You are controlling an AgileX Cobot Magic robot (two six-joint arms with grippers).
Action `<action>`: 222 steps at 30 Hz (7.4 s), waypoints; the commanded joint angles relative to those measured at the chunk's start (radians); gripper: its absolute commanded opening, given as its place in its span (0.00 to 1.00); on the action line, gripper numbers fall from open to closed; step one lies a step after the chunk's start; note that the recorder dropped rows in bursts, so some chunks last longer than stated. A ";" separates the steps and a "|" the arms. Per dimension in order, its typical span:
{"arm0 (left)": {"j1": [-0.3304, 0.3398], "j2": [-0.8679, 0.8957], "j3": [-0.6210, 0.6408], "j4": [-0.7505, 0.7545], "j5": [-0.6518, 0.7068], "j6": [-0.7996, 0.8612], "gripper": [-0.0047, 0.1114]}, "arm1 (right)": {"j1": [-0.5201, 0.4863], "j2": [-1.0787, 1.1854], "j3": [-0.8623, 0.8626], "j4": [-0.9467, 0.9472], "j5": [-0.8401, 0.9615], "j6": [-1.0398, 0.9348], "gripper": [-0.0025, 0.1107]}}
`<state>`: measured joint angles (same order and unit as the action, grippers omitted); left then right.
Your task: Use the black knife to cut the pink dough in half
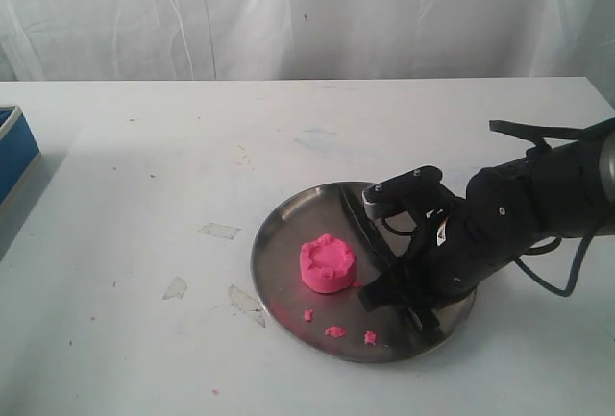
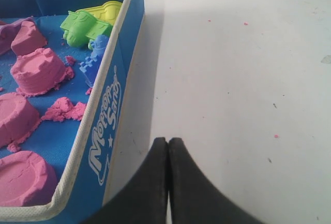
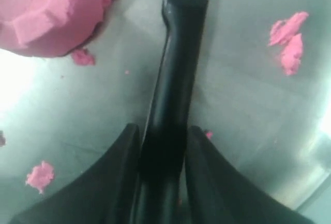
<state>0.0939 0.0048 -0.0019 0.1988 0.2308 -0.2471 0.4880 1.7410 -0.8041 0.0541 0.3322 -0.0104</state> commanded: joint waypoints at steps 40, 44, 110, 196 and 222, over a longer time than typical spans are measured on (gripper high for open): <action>-0.002 -0.005 0.002 -0.004 -0.007 0.004 0.04 | 0.001 -0.182 0.033 0.006 0.423 -0.039 0.03; -0.002 -0.005 0.002 -0.004 -0.007 0.004 0.04 | 0.001 -0.182 0.037 0.006 0.388 -0.039 0.09; -0.002 -0.005 0.002 -0.004 -0.005 0.004 0.04 | -0.379 0.030 -0.033 0.518 0.698 -0.692 0.56; 0.003 0.193 -0.405 -0.145 -0.779 -0.028 0.04 | -0.320 -0.866 0.109 0.604 0.140 -0.659 0.02; -0.471 1.390 -0.566 1.054 -0.695 -0.204 0.04 | -0.320 -0.857 0.167 0.605 0.047 -0.665 0.02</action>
<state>-0.3233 1.3454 -0.5417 1.1550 -0.5798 -0.5082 0.1636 0.8796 -0.6413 0.6596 0.4119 -0.6730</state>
